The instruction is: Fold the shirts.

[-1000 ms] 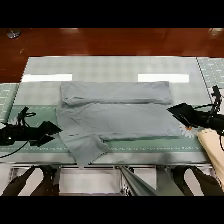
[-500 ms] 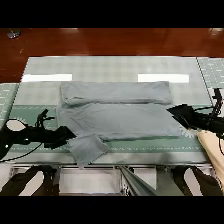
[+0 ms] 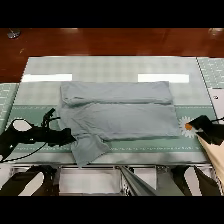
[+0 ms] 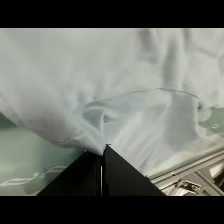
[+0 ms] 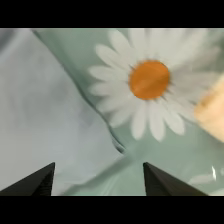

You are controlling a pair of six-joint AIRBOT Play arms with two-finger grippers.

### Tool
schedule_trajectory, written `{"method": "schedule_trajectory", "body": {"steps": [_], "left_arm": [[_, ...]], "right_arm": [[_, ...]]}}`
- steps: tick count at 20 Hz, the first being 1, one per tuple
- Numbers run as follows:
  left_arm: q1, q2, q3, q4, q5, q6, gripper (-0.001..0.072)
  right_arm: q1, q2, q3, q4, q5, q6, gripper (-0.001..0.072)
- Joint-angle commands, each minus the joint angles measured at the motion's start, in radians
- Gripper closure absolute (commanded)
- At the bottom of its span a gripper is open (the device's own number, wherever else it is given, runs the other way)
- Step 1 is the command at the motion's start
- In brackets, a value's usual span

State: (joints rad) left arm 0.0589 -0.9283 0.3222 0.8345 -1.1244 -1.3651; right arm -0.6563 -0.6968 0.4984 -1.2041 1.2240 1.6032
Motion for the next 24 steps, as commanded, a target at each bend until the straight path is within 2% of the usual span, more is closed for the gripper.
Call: {"method": "schedule_trajectory", "body": {"steps": [1, 3, 6, 11, 17, 21, 24], "left_arm": [[-0.004, 0.0, 0.001, -0.07, -0.001, 0.056, 0.0686], [-0.004, 0.0, 0.001, -0.07, -0.001, 0.056, 0.0686], [-0.004, 0.0, 0.001, -0.073, 0.008, 0.056, 0.0686], [-0.004, 0.0, 0.001, -0.077, 0.027, 0.055, 0.0686], [-0.004, 0.0, 0.001, -0.11, 0.048, 0.056, 0.0686], [-0.004, 0.0, 0.001, -0.122, 0.072, 0.056, 0.0686], [-0.004, 0.0, 0.001, -0.122, 0.078, 0.056, 0.0686]], "right_arm": [[-0.013, -0.041, -0.08, 0.005, 0.055, 0.023, 0.0079], [-0.013, -0.097, -0.088, 0.074, 0.051, -0.039, 0.008], [-0.013, -0.175, -0.069, 0.125, 0.031, -0.075, 0.0081], [-0.013, -0.288, -0.061, 0.135, -0.004, -0.124, 0.008], [-0.013, -0.319, -0.061, 0.291, -0.108, -0.177, 0.0081], [-0.013, -0.319, -0.061, 0.297, -0.136, -0.176, 0.0081], [0.023, -0.32, -0.061, 0.245, -0.132, -0.163, 0.0082]]}}
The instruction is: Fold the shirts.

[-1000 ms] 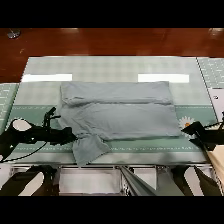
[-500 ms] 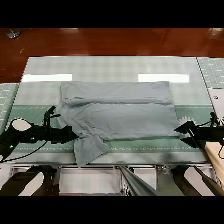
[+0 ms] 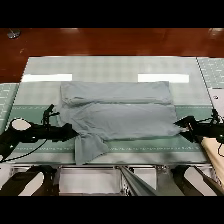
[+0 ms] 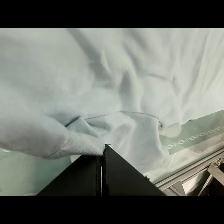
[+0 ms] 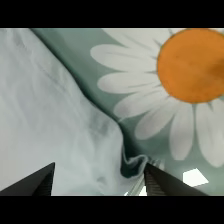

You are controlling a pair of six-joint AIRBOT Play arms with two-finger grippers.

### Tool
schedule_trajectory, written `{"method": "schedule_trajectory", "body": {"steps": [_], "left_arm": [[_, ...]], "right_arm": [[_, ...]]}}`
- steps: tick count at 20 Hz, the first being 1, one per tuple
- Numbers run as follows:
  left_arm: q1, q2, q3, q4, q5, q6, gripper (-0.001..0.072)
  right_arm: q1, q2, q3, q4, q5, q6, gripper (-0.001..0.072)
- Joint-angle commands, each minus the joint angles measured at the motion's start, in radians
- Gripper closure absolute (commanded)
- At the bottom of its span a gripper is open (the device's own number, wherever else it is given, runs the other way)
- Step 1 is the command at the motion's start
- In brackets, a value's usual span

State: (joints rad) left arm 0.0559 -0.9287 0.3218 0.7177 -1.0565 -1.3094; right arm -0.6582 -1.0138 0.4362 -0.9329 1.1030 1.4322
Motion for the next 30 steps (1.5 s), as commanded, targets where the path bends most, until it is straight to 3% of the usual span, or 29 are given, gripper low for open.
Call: {"method": "schedule_trajectory", "body": {"steps": [1, 4, 5, 6, 7, 12, 14, 16, 20, 23, 30], "left_arm": [[-0.001, 0.001, 0.001, -0.005, 0.01, 0.0, 0.0685], [-0.001, 0.001, 0.001, -0.01, 0.009, 0.0, 0.0686], [-0.001, 0.001, 0.001, -0.015, 0.009, 0.0, 0.0686], [-0.001, 0.001, 0.001, -0.02, 0.009, 0.0, 0.0686], [0.0, 0.001, 0.006, -0.022, 0.007, 0.0, 0.0686], [0.073, 0.0, 0.183, -0.021, -0.071, 0.045, 0.0686], [0.104, -0.008, 0.259, -0.021, -0.002, 0.044, 0.0685], [0.104, -0.04, 0.306, -0.03, 0.125, -0.017, 0.0685], [0.068, -0.254, 0.48, -0.055, 0.149, 0.0, 0.0685], [0.075, -0.417, 0.658, -0.056, 0.139, -0.017, 0.0685], [0.075, -0.724, 1.019, -0.025, -0.01, -0.062, 0.0686]], "right_arm": [[0.064, -0.009, 0.001, -0.046, -0.021, 0.024, 0.0082], [0.17, -0.057, 0.012, -0.018, -0.048, 0.038, 0.012], [0.194, -0.077, 0.027, -0.018, -0.043, 0.045, 0.0242], [0.206, -0.093, 0.048, -0.018, -0.023, 0.033, 0.0565], [0.206, -0.091, 0.071, -0.019, -0.007, 0.008, 0.0685], [0.206, -0.082, 0.315, -0.09, 0.106, -0.007, 0.0685], [0.207, -0.082, 0.396, -0.064, 0.069, -0.004, 0.0685], [0.207, -0.086, 0.42, 0.006, -0.019, -0.003, 0.0685], [0.238, -0.183, 0.423, 0.235, -0.063, -0.112, 0.0685], [0.3, -0.271, 0.446, 0.261, -0.144, -0.109, 0.0685], [0.359, -0.529, 0.755, 0.256, -0.129, -0.049, 0.0684]]}}
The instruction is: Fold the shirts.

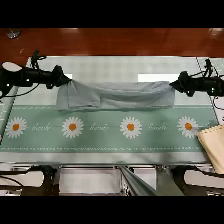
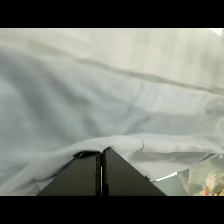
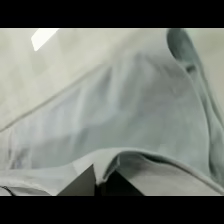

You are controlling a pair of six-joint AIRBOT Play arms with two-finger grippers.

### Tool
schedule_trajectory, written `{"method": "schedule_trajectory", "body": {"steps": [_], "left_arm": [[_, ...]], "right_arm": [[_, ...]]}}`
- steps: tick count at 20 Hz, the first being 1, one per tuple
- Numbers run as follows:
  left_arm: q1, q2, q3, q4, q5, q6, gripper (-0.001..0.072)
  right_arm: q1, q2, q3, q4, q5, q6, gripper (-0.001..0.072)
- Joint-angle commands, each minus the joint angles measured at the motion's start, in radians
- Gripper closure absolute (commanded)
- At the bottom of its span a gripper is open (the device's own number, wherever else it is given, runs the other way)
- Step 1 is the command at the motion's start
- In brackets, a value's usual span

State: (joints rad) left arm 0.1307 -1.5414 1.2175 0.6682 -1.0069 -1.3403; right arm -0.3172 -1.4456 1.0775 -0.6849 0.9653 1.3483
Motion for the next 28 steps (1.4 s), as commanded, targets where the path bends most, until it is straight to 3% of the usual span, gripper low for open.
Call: {"method": "schedule_trajectory", "body": {"steps": [1, 8, 9, 10, 11, 12, 15, 18, 22, 28], "left_arm": [[0.0, -0.132, 0.138, 0.032, -0.062, -0.042, 0.0686], [0.01, -0.151, 0.14, 0.14, -0.06, -0.05, 0.0678], [0.01, -0.151, 0.14, 0.14, -0.064, -0.053, 0.0441], [0.011, -0.151, 0.145, 0.142, -0.092, -0.06, 0.0019], [0.019, -0.151, 0.16, 0.145, -0.142, -0.056, 0.0], [0.034, -0.151, 0.181, 0.145, -0.193, -0.041, 0.0001], [0.116, -0.117, 0.222, 0.164, -0.33, -0.014, 0.0002], [0.162, -0.038, 0.211, 0.169, -0.346, 0.001, 0.0002], [0.115, 0.082, 0.167, 0.162, -0.268, 0.031, 0.0002], [0.024, 0.114, 0.167, 0.144, -0.211, 0.032, 0.0002]], "right_arm": [[0.02, -0.132, 0.15, 0.006, 0.023, 0.039, 0.0684], [0.025, -0.242, 0.22, -0.006, 0.026, 0.053, 0.067], [0.025, -0.248, 0.22, -0.006, 0.038, 0.055, 0.0514], [0.025, -0.249, 0.22, -0.005, 0.048, 0.062, 0.0255], [0.013, -0.246, 0.225, -0.006, 0.058, 0.062, 0.0087], [-0.008, -0.246, 0.242, -0.015, 0.09, 0.062, 0.0078], [-0.103, -0.236, 0.282, -0.146, 0.217, 0.098, 0.0078], [-0.149, -0.234, 0.267, -0.388, 0.275, 0.196, 0.0081], [-0.124, -0.279, 0.259, -0.343, 0.303, 0.158, 0.0083], [-0.019, -0.338, 0.264, -0.272, 0.246, 0.117, 0.0093]]}}
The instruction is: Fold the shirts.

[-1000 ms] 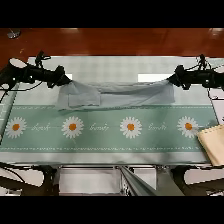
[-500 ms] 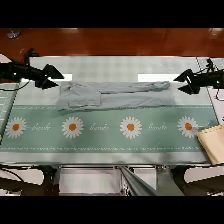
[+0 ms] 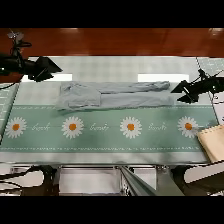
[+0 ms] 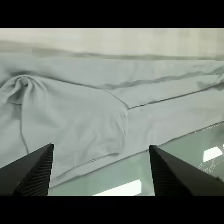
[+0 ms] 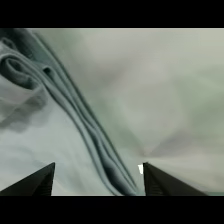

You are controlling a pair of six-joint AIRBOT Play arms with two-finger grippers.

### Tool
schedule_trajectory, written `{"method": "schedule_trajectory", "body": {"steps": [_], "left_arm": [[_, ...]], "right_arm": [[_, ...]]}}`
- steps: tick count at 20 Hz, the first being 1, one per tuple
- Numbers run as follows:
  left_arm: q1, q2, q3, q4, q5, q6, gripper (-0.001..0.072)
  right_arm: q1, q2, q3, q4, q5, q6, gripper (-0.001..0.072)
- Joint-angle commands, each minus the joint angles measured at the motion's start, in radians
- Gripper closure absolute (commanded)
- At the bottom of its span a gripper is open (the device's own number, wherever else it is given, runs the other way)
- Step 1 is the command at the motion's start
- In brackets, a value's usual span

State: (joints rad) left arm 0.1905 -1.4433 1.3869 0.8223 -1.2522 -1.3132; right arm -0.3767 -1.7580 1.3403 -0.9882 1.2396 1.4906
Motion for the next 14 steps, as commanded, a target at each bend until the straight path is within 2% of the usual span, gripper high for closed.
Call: {"method": "schedule_trajectory", "body": {"steps": [1, 3, 4, 5, 6, 7, 8, 9, 10, 14], "left_arm": [[-0.049, 0.016, -0.003, -0.01, 0.043, 0.004, 0.0002], [-0.071, 0.016, -0.003, -0.011, 0.059, 0.004, 0.0002], [-0.08, 0.016, -0.003, -0.01, 0.062, 0.004, 0.0002], [-0.087, 0.016, -0.003, -0.011, 0.067, 0.003, 0.0003], [-0.093, 0.016, -0.003, -0.011, 0.071, -0.005, 0.0003], [-0.097, 0.016, -0.003, -0.012, 0.076, -0.012, 0.0006], [-0.098, 0.016, -0.003, -0.015, 0.079, -0.011, 0.009], [-0.098, 0.016, -0.003, -0.016, 0.074, -0.009, 0.0425], [-0.098, 0.016, -0.003, -0.023, 0.072, 0.004, 0.0683], [-0.156, 0.016, -0.003, -0.066, 0.055, 0.049, 0.0686]], "right_arm": [[0.055, -0.028, 0.001, 0.058, -0.037, -0.03, 0.0093], [0.08, -0.03, 0.01, 0.075, -0.042, -0.033, 0.0118], [0.091, -0.03, 0.022, 0.074, -0.034, -0.033, 0.0275], [0.1, -0.03, 0.038, 0.075, -0.013, -0.041, 0.054], [0.1, -0.025, 0.058, 0.075, 0.02, -0.078, 0.0685], [0.1, -0.007, 0.077, 0.068, 0.058, -0.094, 0.0685], [0.099, 0.028, 0.087, 0.035, 0.078, -0.093, 0.0685], [0.099, 0.073, 0.087, -0.015, 0.087, -0.089, 0.0685], [0.099, 0.121, 0.085, -0.077, 0.104, -0.074, 0.0685], [0.099, 0.379, -0.059, -0.181, 0.122, -0.072, 0.0686]]}}
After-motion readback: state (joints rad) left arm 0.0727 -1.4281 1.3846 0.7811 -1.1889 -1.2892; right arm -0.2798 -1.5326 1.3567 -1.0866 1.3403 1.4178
